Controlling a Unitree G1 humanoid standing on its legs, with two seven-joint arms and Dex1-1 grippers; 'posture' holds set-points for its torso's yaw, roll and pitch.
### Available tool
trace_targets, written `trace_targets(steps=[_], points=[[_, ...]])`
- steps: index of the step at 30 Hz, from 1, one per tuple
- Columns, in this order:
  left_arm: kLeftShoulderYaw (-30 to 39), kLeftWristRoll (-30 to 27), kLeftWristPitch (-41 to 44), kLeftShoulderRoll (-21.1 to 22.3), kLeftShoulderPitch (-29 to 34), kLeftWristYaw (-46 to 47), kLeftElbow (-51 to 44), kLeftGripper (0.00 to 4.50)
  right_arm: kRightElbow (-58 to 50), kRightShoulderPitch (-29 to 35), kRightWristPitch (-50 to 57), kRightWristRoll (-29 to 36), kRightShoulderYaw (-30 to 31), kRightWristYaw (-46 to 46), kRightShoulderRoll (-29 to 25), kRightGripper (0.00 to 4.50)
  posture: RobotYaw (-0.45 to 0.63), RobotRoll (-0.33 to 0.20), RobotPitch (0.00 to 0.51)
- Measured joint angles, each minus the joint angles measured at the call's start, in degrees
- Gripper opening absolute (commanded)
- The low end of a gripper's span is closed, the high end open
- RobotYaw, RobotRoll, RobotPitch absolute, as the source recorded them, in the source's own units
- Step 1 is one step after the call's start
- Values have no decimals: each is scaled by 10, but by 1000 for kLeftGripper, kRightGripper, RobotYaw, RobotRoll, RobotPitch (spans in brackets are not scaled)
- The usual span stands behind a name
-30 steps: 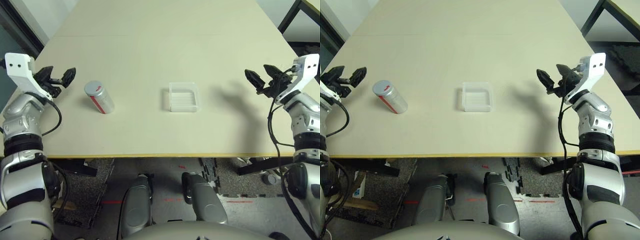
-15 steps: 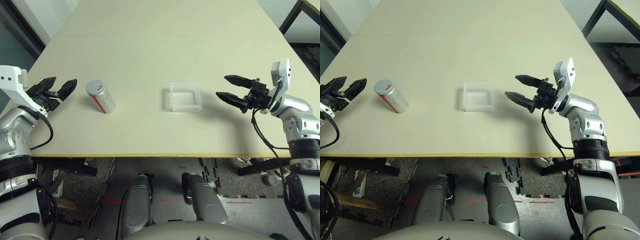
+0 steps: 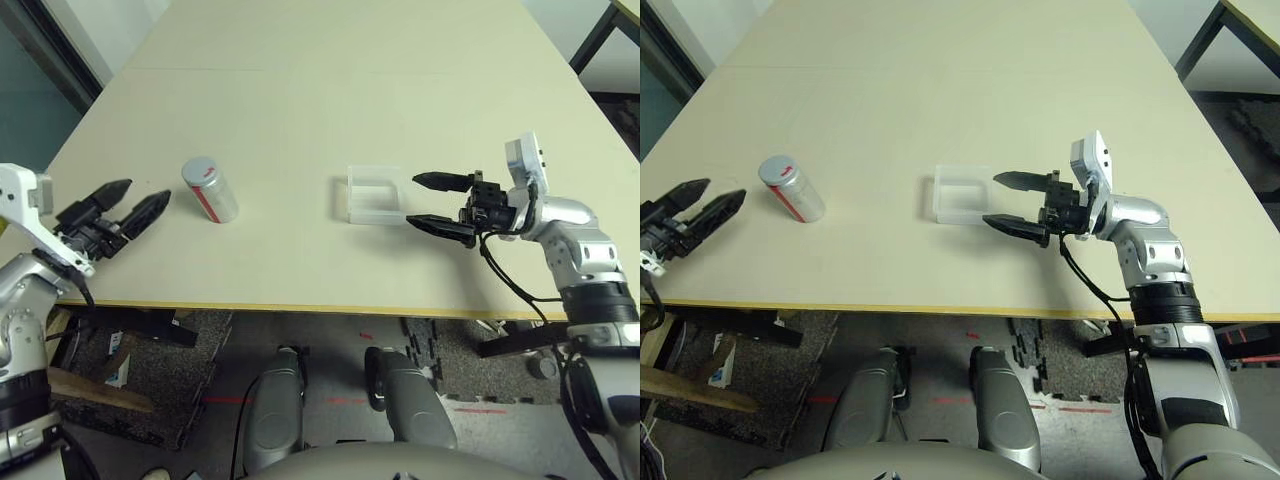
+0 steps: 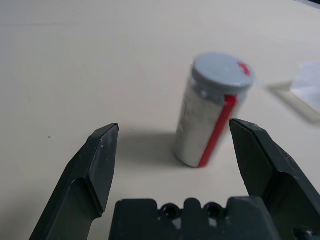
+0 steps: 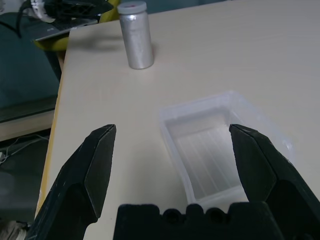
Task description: Pour the medicine from the bottle into the box.
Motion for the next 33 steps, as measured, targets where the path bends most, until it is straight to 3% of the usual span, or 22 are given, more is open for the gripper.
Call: trace_targets(steps=[15, 23, 33], points=[[-72, 100, -166, -84, 11, 52, -21, 4440, 1, -4, -7, -13, 1, -9, 2, 4500, 68, 0, 185], [-92, 127, -203, -133, 2, 107, -8, 4440, 1, -4, -8, -13, 1, -12, 2, 4500, 58, 0, 186], [-118, 141, -213, -162, -18, 149, 13, 4440, 1, -4, -8, -17, 1, -19, 2, 4500, 47, 0, 189]])
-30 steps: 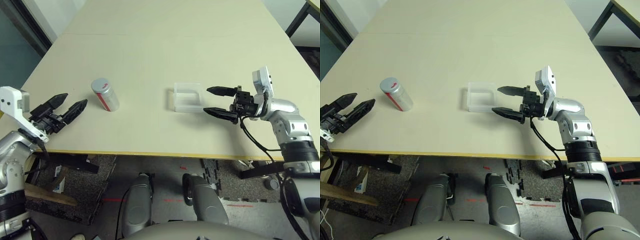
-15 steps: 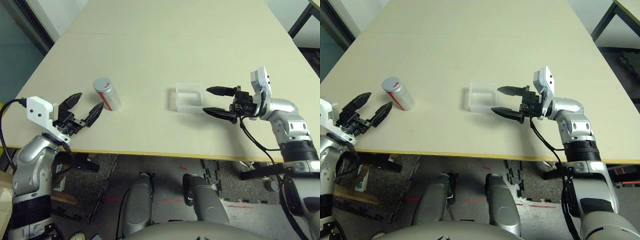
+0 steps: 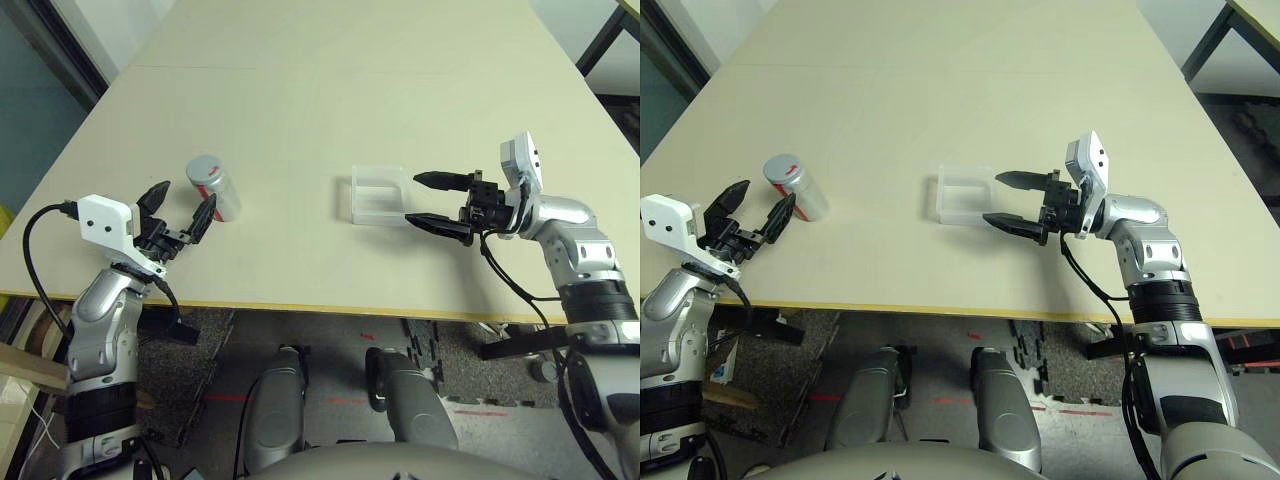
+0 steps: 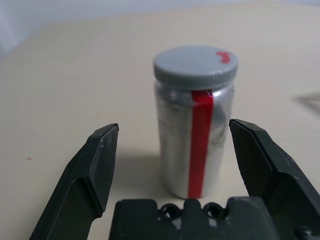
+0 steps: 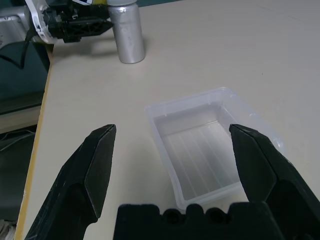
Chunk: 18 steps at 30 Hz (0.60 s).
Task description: Pour the medicine from the bottle into the box.
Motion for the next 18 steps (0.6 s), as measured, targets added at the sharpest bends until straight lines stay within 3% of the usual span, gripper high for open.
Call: trace_targets(steps=[9, 18], points=[[-20, 6, -1, -14, -20, 14, 7, 4440, -2, 1, 0, 0, 0, -3, 0, 4500, 34, 0, 190], [-34, 24, -23, -16, -72, 18, 80, 4440, -11, 5, 0, -1, 0, -10, -1, 4500, 24, 0, 191]])
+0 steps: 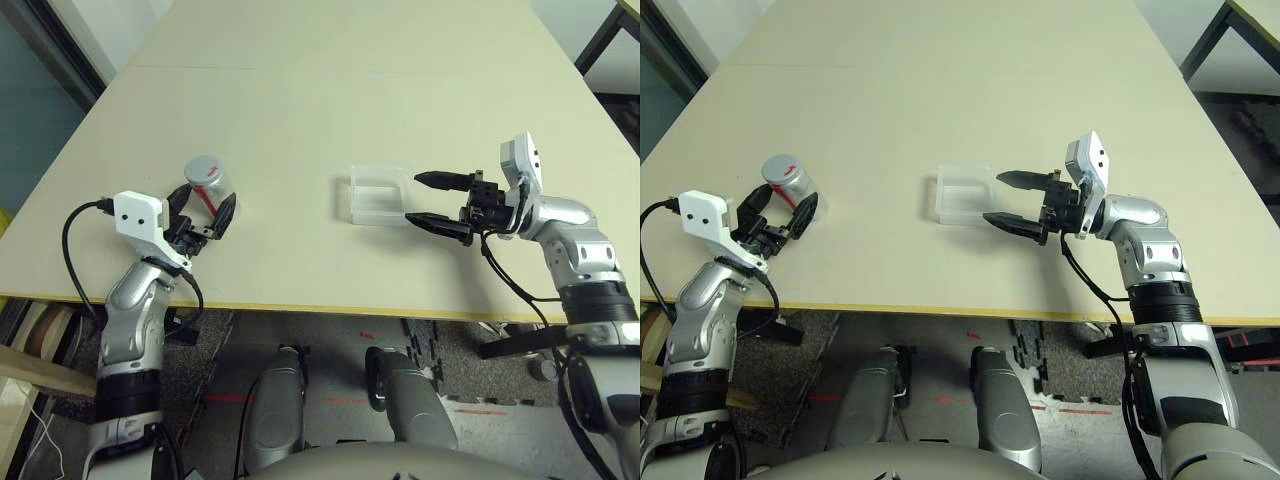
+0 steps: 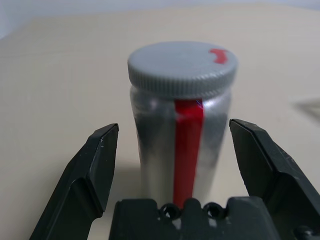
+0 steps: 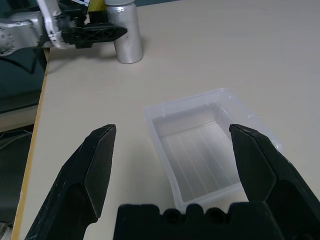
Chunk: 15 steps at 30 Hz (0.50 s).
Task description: Pour the medicine from the bottle into the box.
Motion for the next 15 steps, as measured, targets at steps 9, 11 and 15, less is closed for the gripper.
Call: trace_targets(steps=[9, 11, 15], points=[[-8, 13, -28, -7, -42, 5, 61, 4440, -10, 4, 0, 0, 0, -3, 0, 4500, 13, 0, 191], [-10, 14, -32, -9, -50, 5, 76, 4440, -11, 5, 0, 0, 0, -5, 0, 4500, 11, 0, 190], [-13, 15, -38, -10, -59, 5, 83, 4440, -12, 6, 0, 0, 0, -7, 0, 4500, 7, 0, 189]])
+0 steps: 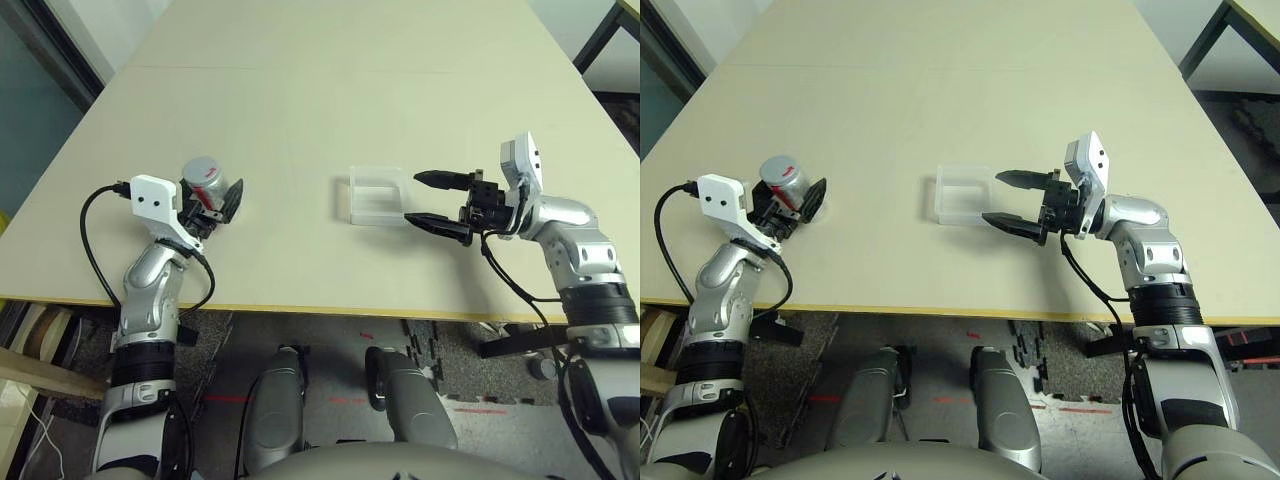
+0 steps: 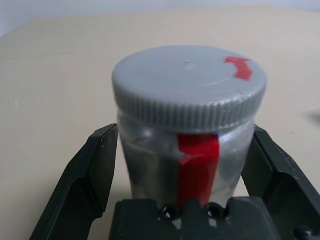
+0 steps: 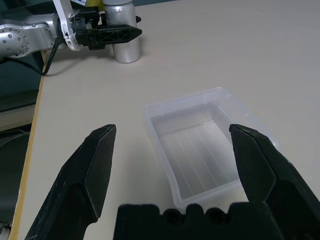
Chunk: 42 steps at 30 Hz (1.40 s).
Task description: Pour the medicine from the bottle into the box.
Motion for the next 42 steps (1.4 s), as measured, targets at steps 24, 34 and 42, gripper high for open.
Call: trace_targets(steps=[24, 34, 42], points=[[-10, 1, -24, 3, -41, -22, 62, 2707, -21, 19, 1, 0, 0, -13, -1, 4500, -5, 0, 187], [-12, -4, -19, 3, -41, -35, 44, 2707, -21, 17, 6, 1, 0, -18, -1, 4500, -5, 0, 184], [-45, -35, 48, -6, -38, -76, -45, 2707, -21, -26, 63, 20, -3, -30, 0, 4500, -19, 0, 174]])
